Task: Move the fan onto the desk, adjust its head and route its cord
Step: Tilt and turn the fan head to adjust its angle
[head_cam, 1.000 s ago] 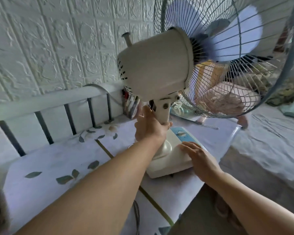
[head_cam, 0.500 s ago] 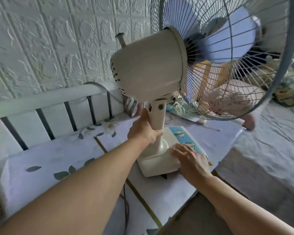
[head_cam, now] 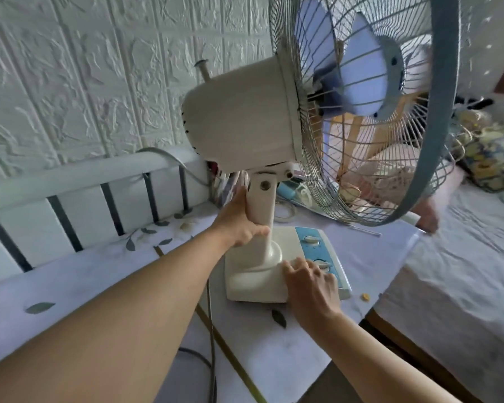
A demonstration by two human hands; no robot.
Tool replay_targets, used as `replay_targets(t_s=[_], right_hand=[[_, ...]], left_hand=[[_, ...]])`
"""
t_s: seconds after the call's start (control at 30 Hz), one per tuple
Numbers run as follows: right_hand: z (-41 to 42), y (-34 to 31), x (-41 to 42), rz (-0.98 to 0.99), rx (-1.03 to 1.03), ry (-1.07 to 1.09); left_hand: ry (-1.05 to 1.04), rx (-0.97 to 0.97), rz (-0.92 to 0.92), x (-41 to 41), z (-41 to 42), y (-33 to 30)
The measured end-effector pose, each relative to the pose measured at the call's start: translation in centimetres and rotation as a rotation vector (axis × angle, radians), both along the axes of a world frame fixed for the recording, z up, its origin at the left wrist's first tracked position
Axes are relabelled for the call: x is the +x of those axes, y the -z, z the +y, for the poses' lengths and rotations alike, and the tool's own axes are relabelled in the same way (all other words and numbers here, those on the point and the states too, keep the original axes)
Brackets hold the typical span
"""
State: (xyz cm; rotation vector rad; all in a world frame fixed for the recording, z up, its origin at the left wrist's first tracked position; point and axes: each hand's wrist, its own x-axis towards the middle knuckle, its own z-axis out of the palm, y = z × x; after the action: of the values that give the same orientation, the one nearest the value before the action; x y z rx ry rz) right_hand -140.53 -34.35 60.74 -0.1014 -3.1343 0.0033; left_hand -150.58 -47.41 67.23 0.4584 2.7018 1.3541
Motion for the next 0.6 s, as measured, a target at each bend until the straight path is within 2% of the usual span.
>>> replay_targets(t_s=[0.27, 0.43, 0.6], right_hand=[[-1.3, -0.3, -0.8, 0.02, 0.015, 0.054], [-1.2, -0.1, -0.6, 0.023, 0.019, 0.049], [-1.3, -0.2, -0.3, -0.013, -0.018, 0.059]], left_hand=[[0.041, 0.026, -0.024, -1.4, -0.2, -0.2], [0.037, 0.014, 0.031, -1.0, -0.3, 0.0], [0.065, -0.023, -0.071, -0.3, -0.9, -0.6]])
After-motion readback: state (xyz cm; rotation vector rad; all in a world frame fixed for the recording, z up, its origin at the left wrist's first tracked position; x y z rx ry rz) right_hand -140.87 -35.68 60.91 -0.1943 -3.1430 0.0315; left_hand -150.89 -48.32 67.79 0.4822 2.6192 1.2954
